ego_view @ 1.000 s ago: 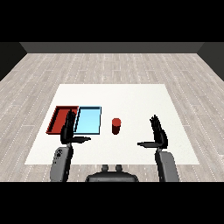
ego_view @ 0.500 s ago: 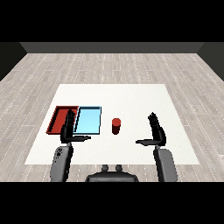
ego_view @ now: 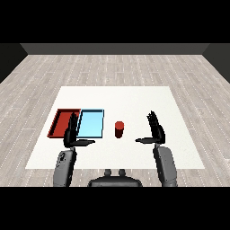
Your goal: Pick the red can and put it in the red box
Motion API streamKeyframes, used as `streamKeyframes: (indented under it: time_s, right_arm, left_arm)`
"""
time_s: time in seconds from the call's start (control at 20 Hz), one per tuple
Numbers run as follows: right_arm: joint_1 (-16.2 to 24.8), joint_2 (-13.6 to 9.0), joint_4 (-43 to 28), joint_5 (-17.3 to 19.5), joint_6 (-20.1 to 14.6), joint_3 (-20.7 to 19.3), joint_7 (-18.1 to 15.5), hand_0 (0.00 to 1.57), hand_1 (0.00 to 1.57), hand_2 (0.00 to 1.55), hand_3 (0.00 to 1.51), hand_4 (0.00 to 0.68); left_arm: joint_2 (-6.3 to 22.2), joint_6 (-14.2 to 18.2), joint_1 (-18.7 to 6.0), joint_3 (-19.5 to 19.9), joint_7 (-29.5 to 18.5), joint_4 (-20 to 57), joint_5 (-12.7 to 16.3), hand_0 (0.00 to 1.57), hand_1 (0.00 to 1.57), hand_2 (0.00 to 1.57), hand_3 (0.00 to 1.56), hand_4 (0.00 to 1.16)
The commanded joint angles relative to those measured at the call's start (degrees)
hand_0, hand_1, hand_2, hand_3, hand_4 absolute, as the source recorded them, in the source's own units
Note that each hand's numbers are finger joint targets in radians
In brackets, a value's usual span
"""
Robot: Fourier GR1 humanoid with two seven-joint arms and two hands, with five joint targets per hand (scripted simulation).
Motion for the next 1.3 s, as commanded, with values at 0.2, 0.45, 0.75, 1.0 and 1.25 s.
streamKeyframes:
  time_s: [0.2,0.45,0.75,1.0,1.25]
  right_arm:
    - [-4.82,-1.09,9.3,-4.48,2.58,-3.16,-1.03,0.0,0.0,0.0,0.0,0.0]
    - [-9.13,2.58,18.31,-1.68,-1.51,1.3,-6.62,0.0,0.0,0.0,0.0,0.0]
    - [-9.61,2.63,20.39,-2.72,-3.27,3.9,-8.17,0.0,0.0,0.0,0.0,0.0]
    - [-10.72,2.64,21.88,-7.5,-9.81,11.79,-9.45,0.0,0.0,0.0,0.0,0.0]
    - [-14.25,2.64,27.55,-10.6,-9.77,13.34,-11.62,0.0,0.0,0.0,0.0,0.0]
  left_arm:
    - [2.95,-2.7,-4.05,3.91,2.05,2.61,3.93,0.0,0.0,0.0,0.0,0.0]
    - [-0.37,-0.53,1.59,0.05,-1.01,0.14,0.98,0.0,0.0,0.0,0.0,0.0]
    - [2.89,-4.41,0.98,4.09,-1.66,0.81,5.16,0.0,0.0,0.0,0.0,0.0]
    - [1.84,-4.49,3.43,2.44,-0.58,-1.07,4.94,0.0,0.0,0.0,0.0,0.0]
    - [3.08,-6.54,-0.58,4.7,-0.91,2.9,7.72,0.0,0.0,0.0,0.0,0.0]
